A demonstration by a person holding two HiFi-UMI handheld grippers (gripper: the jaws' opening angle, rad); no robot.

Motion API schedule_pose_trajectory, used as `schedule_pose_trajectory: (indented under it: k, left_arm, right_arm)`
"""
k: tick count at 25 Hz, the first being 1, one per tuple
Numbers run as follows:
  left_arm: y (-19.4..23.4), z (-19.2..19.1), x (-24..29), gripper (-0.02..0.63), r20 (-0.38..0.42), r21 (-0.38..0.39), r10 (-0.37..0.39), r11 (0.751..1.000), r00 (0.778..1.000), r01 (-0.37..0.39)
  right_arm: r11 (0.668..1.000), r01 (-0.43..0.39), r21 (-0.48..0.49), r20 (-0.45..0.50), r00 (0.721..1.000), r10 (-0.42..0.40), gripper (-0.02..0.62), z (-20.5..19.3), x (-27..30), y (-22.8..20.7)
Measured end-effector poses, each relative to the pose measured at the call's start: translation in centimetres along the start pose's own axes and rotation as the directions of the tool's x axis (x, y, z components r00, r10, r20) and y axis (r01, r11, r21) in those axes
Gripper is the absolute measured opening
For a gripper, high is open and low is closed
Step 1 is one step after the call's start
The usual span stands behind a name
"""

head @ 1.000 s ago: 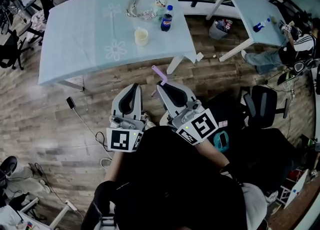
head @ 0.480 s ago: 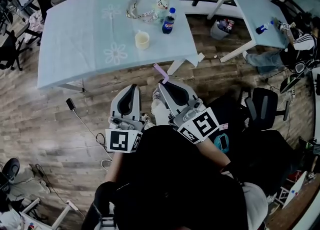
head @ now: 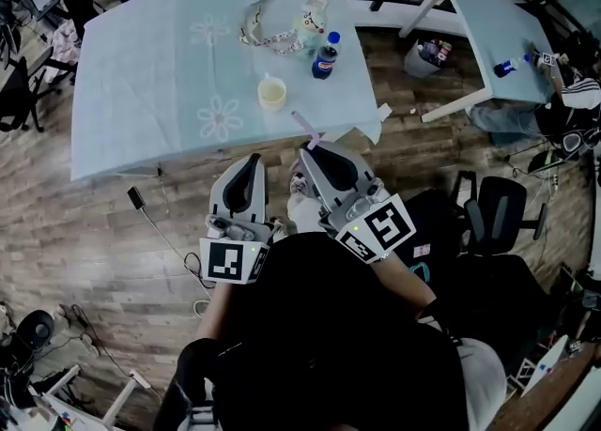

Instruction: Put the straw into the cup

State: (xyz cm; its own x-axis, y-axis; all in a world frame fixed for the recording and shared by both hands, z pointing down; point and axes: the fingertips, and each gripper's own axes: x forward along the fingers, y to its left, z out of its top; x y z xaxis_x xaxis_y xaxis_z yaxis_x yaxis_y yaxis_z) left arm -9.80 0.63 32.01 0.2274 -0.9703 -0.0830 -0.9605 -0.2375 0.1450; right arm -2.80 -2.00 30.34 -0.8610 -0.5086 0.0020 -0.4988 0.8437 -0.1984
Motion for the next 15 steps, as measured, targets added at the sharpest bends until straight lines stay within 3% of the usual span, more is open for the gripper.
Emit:
schedule_pose_trajectory:
  k: [15]
  left_arm:
    - [5.5,-0.7,9.0,0.008,0.023,-0.014,0.124,0.992,0.992,-0.124]
  right_arm:
    - [0.998,-0.06,0.026,-0.041,0.997,0.061,0.029,0.2,8.7,-9.4]
